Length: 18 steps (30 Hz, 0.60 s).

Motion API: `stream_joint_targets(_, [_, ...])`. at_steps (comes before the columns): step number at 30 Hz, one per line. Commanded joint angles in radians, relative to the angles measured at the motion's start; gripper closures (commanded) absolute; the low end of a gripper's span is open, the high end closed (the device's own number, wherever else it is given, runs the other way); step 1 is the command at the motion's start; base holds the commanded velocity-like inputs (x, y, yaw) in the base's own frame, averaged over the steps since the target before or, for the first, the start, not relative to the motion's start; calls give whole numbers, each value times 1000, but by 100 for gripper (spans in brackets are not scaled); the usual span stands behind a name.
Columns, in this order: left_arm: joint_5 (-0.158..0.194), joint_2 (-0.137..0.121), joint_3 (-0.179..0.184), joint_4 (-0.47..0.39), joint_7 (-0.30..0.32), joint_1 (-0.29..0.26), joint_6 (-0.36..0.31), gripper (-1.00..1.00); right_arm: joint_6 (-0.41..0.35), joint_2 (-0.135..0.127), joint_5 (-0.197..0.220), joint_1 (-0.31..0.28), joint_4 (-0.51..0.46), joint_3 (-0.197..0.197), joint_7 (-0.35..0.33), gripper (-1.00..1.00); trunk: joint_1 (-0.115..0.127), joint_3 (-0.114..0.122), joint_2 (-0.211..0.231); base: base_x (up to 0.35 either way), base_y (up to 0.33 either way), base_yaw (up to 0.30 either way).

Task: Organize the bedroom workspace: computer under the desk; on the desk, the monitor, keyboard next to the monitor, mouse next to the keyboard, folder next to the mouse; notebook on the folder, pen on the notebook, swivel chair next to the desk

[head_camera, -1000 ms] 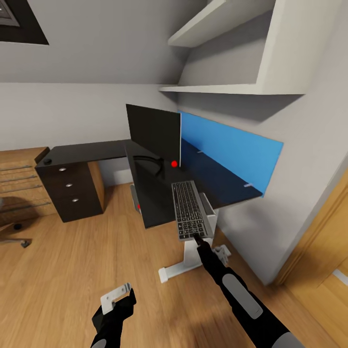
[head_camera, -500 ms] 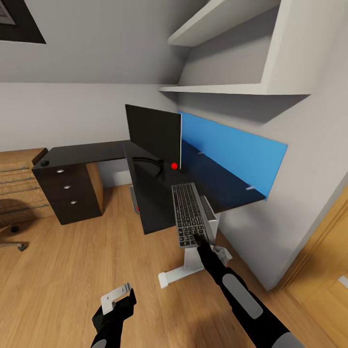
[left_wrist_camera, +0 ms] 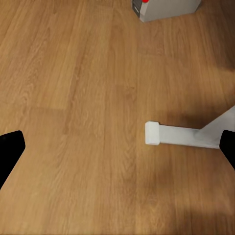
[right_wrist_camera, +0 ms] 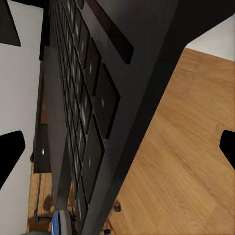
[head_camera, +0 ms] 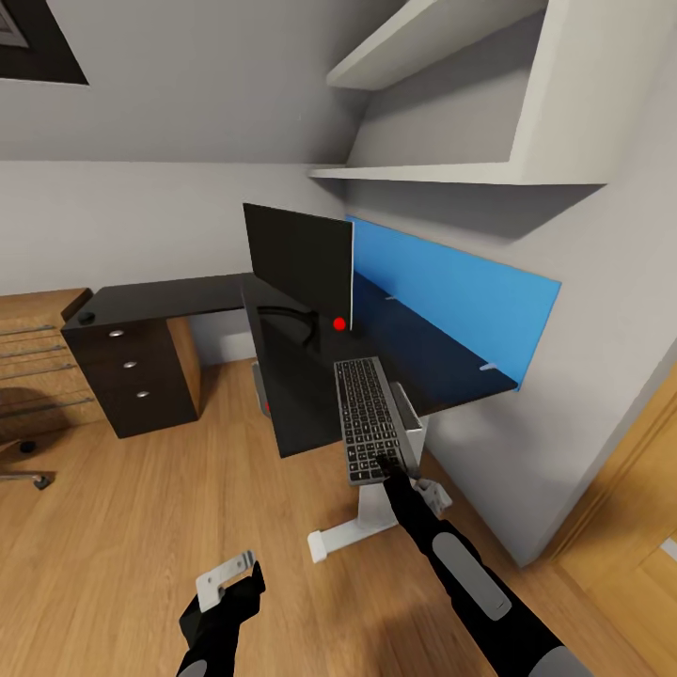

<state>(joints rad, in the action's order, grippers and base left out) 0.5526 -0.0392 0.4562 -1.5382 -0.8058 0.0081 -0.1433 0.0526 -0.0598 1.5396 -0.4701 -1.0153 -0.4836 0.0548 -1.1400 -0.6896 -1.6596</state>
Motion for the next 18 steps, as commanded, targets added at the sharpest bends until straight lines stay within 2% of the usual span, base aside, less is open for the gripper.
stream_joint_targets(1, [2, -1, 1, -2, -6, 0, -5, -100, 6, -1, 8, -1, -2, -4, 5, -100, 0, -1, 0, 0, 0, 0])
stream_joint_targets(15, [4, -1, 1, 1, -4, 0, -5, -100, 4, -2, 8, -1, -2, -4, 4, -100, 0, -1, 0, 28, 12, 0])
stream_joint_targets(16, [4, -1, 1, 1, -4, 0, -5, -100, 4, -2, 8, -1, -2, -4, 4, 100, 0, -1, 0, 0, 0, 0])
stream_joint_targets(18, [4, -1, 1, 1, -4, 0, -5, -100, 4, -2, 8, -1, -2, -4, 5, 100, 0, -1, 0, 0, 0, 0])
